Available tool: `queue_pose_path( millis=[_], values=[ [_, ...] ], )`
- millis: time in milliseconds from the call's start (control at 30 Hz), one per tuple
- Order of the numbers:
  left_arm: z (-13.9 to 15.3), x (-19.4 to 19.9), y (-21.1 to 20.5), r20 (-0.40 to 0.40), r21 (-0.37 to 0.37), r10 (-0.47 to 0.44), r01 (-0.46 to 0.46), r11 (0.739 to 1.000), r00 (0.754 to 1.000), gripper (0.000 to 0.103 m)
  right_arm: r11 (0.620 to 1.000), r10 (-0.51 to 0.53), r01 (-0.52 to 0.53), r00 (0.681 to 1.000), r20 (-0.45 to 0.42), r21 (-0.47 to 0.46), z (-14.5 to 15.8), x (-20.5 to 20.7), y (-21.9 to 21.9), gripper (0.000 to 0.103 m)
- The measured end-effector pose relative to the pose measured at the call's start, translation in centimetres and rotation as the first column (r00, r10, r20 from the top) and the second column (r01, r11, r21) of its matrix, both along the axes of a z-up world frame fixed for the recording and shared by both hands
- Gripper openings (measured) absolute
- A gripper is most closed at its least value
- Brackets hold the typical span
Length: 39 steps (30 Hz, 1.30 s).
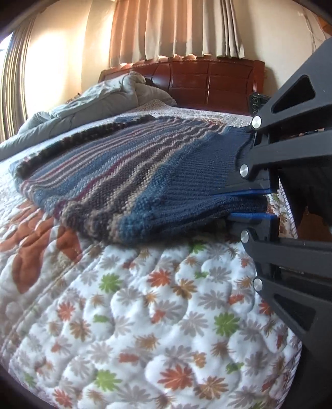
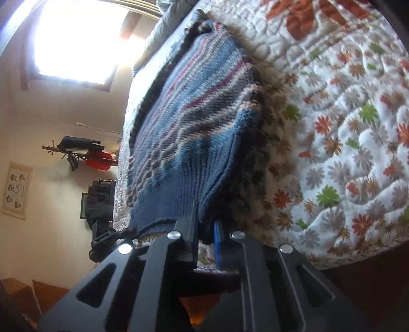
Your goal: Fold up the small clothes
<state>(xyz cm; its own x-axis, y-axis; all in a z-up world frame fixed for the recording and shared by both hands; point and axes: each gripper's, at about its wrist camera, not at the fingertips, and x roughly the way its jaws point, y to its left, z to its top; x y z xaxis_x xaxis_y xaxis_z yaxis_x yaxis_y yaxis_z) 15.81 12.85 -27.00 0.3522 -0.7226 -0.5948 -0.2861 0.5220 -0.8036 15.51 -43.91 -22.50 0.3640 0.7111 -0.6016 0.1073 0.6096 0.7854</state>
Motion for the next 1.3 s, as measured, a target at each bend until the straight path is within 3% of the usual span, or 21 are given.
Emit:
queue_pose_path(
  millis=[200, 600, 1000, 1300],
  values=[
    [1.6, -0.5, 1.2, 0.074, -0.024, 0.029, -0.027, 0.999, 0.997, 0.008, 1.0, -0.003, 0.002, 0.998, 0.064, 0.028, 2.5, 0.5, -0.6, 0.007],
    [10.6, 3.0, 1.9, 0.278, -0.066, 0.048, -0.031, 0.997, 0.959, 0.008, 1.0, 0.006, -0.009, 0.981, 0.195, 0.015, 9.7, 5.2, -0.9, 0.007],
    [16.7, 12.8, 2.2, 0.361, -0.03, 0.023, -0.013, 0.999, 0.932, 0.008, 0.994, 0.05, -0.02, 0.959, 0.279, -0.112, 15.4, 15.2, 0.0, 0.007],
    [17.4, 21.0, 1.9, 0.345, 0.021, 0.008, -0.016, 1.0, 0.939, 0.008, 0.989, 0.044, -0.009, 0.969, 0.243, -0.144, 15.2, 24.3, 0.7, 0.007]
  ],
)
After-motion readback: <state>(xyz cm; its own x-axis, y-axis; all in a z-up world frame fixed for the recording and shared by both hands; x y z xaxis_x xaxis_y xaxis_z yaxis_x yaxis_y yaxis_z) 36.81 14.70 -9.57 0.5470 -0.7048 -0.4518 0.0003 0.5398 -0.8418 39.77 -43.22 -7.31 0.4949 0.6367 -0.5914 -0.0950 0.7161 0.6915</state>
